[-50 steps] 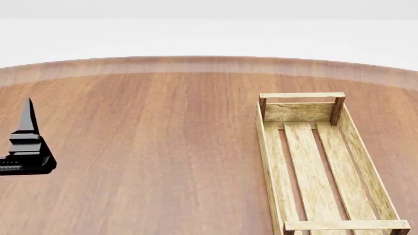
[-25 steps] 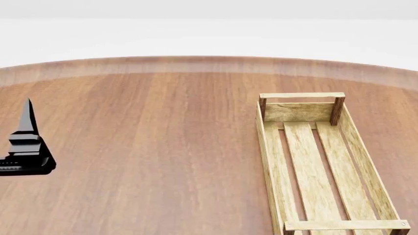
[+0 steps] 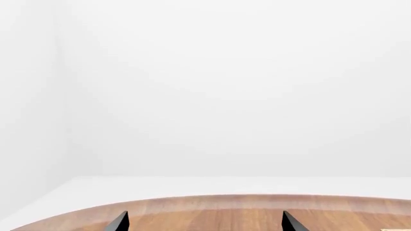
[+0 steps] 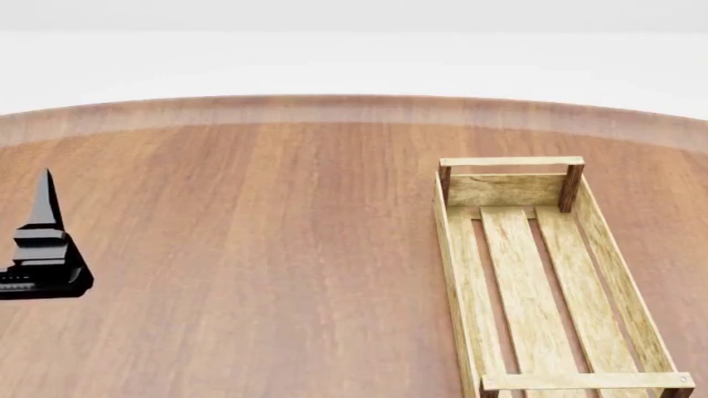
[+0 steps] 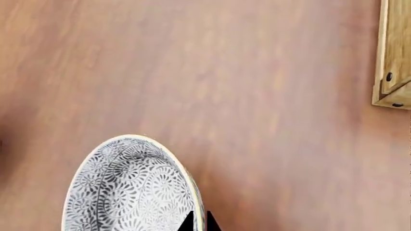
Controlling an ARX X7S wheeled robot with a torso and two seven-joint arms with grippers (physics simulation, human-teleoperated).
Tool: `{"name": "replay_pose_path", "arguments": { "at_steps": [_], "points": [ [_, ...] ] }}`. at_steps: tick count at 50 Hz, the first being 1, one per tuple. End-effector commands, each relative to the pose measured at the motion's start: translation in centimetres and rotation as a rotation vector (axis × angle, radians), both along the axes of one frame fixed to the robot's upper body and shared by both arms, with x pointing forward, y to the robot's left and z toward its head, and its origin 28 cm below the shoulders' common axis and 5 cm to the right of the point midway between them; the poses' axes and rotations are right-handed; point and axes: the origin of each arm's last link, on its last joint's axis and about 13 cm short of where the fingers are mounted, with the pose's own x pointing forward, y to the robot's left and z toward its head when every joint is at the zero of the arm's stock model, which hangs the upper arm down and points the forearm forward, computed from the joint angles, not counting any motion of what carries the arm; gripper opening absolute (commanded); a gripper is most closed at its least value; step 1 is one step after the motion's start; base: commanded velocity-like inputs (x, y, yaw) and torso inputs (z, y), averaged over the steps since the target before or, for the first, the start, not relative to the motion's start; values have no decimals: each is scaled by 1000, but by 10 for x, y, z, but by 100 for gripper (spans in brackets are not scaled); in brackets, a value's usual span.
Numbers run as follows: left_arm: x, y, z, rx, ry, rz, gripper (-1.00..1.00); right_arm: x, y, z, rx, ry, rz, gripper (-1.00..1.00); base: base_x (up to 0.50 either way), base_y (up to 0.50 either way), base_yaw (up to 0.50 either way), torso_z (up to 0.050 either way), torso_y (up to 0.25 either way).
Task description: Stack the right bowl on the left bowl and place them in the tray.
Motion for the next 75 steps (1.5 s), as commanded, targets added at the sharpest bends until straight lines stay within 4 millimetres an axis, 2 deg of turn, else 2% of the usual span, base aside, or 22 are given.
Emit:
{"name": "replay_pose_path", "arguments": {
  "at_steps": [1,8,15,20,43,51,63,69,75],
  "points": [
    [-1,0,0,-2,-2,0,100,2,0,11,42,-58,-7,-100,0,0,0,0,0],
    [-2,1,4,-4,-12,2,100,8,0,34,85,-108,-32,-100,0,0,0,0,0],
    [-2,0,5,-1,-12,-2,100,15,8,41,127,-111,-20,-100,0,0,0,0,0],
    [-2,-2,7,3,-14,-5,100,22,20,49,157,-121,27,-100,0,0,0,0,0],
    [-2,-4,7,-1,-18,-12,100,51,69,56,231,-96,178,-100,0,0,0,0,0],
    [-3,-4,7,0,-18,-13,100,73,95,53,264,-61,237,-100,0,0,0,0,0],
    [-3,-5,9,8,-24,-14,100,94,126,57,291,-61,320,-100,0,0,0,0,1],
    [-4,-6,12,11,-30,-18,100,95,143,61,291,-66,370,-100,0,0,0,0,0],
    [-8,-5,13,13,-36,-15,100,93,152,54,296,-35,407,-100,0,0,0,0,0]
  ]
}}
